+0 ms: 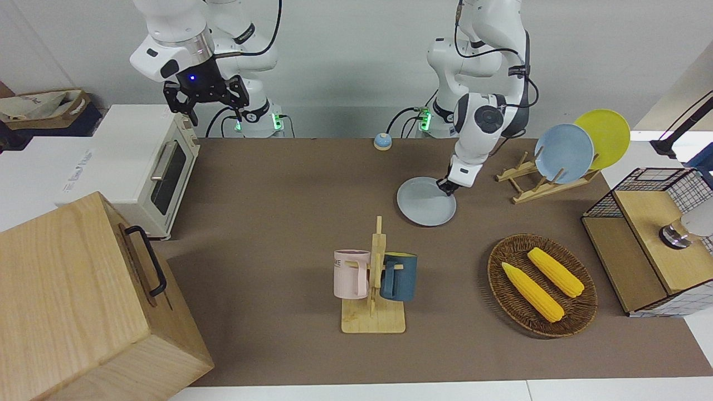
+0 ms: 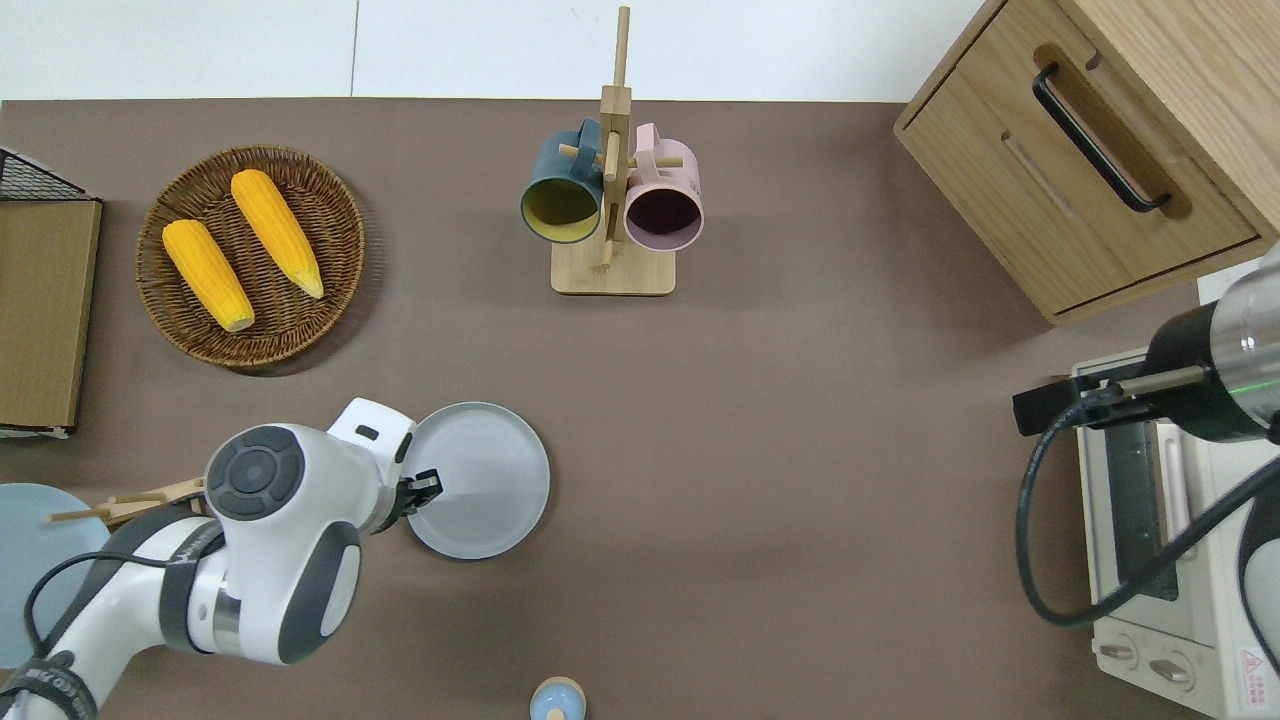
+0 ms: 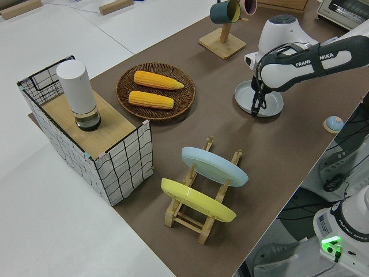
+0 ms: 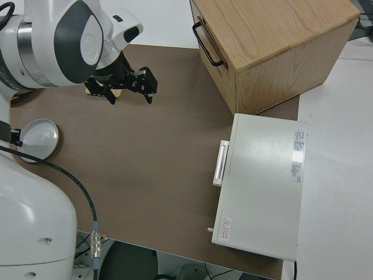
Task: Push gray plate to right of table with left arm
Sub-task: 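Push the gray plate with the left gripper across toward the toaster oven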
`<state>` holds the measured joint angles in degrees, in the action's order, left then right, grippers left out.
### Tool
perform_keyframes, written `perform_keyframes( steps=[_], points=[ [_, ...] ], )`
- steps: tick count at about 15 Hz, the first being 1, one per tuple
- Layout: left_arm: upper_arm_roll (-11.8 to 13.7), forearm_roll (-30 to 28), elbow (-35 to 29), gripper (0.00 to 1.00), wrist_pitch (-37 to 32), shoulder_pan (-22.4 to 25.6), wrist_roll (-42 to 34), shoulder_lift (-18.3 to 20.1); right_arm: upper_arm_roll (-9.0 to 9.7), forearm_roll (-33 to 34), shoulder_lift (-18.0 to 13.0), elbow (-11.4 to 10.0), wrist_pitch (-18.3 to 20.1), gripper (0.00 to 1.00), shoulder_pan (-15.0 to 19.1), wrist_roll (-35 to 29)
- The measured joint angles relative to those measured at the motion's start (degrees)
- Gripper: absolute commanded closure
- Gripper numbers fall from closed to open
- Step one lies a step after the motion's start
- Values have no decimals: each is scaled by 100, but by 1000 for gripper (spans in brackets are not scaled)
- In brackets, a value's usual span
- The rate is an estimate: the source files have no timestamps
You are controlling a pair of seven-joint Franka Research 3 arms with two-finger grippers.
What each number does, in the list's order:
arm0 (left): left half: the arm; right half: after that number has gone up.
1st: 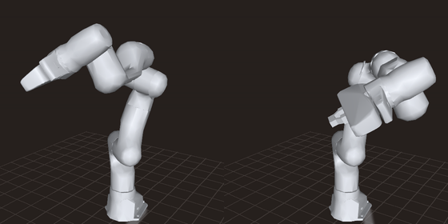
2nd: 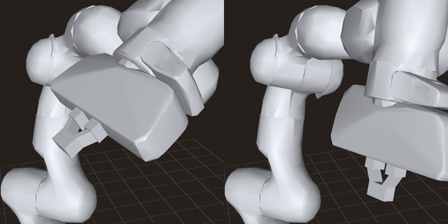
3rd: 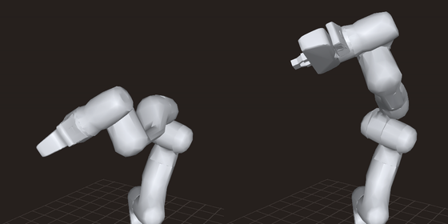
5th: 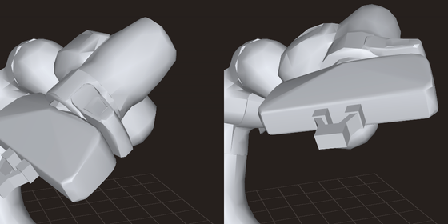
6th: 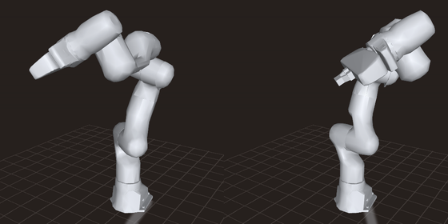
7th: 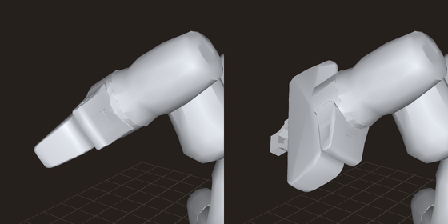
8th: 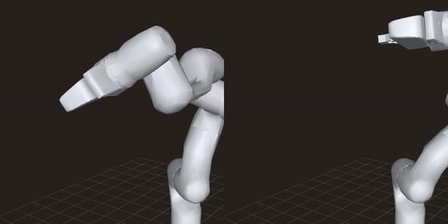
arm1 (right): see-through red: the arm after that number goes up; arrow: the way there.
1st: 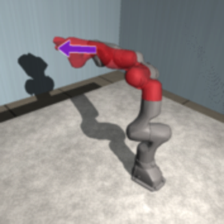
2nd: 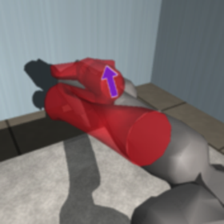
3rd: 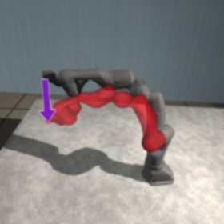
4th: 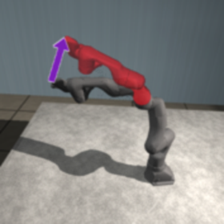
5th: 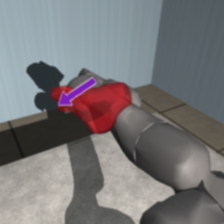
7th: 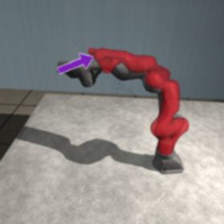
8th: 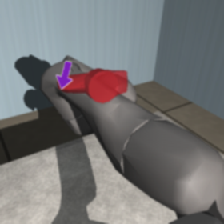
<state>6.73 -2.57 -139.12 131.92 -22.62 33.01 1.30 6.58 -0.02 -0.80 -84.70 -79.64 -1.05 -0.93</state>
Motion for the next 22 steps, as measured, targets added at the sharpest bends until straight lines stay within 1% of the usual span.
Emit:
perform_keyframes(
  steps=[2,4,10,12,14,17,20,22],
  points=[
    [-116,-42,81,1000,0,-350,577,-72,0,0,0,0,0,17,0,0],
    [-342,-63,170,1000,1,-538,1085,-144,0,0,0,0,0,17,0,0],
    [-1412,-96,554,1000,3,-585,2722,-448,0,0,0,0,0,17,0,0],
    [-1719,-99,802,1000,4,-592,3225,-675,0,0,0,0,0,17,0,0],
    [-1946,-98,1128,1000,0,-608,3672,-945,0,0,0,0,0,17,0,0],
    [-2107,-99,1585,1000,0,-690,4180,-1294,0,0,0,0,0,17,0,0],
    [-2136,-98,2001,1000,0,-812,4548,-1619,0,0,0,0,0,17,0,0],
    [-2138,-93,2172,1000,1,-900,4720,-1740,0,0,0,0,0,17,0,0]
  ],
)
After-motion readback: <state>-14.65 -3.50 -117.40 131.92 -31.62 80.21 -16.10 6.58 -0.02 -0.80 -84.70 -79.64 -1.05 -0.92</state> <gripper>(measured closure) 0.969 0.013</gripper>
